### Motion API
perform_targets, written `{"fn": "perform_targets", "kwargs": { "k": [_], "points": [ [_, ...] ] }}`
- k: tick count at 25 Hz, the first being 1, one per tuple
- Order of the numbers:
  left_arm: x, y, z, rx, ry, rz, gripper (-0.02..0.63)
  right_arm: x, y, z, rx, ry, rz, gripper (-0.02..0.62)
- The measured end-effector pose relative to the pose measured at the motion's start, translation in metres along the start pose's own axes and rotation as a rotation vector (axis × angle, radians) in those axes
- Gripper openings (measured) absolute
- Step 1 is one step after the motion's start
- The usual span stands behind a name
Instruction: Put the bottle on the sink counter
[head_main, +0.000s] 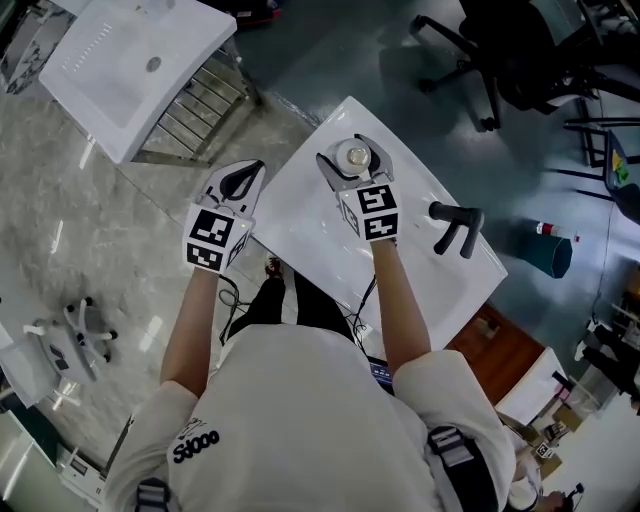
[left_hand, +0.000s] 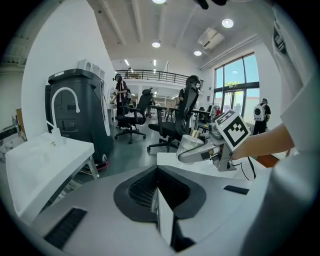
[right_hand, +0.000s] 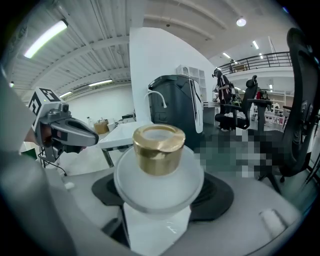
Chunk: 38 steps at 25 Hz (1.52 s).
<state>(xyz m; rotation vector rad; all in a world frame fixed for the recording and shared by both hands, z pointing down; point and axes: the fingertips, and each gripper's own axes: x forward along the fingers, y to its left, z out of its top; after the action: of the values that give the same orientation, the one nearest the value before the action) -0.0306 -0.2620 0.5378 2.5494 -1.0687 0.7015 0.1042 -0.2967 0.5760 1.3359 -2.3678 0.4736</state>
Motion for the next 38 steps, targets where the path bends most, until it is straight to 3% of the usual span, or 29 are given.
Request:
{"fn": "perform_targets", "kwargs": {
  "k": [14, 38],
  "points": [
    [0.008, 0.01, -0.028, -0.078, 0.047, 0.022, 0.006, 0.037, -0.011, -0.031, -0.037, 0.064, 0.001, 0.347],
    [0.015, 0.005, -0.049, -0.105, 0.103, 0.004, 0.006, 0.061, -0.007, -0.055, -0.118, 0.137, -0.012, 0.347]
  ]
}}
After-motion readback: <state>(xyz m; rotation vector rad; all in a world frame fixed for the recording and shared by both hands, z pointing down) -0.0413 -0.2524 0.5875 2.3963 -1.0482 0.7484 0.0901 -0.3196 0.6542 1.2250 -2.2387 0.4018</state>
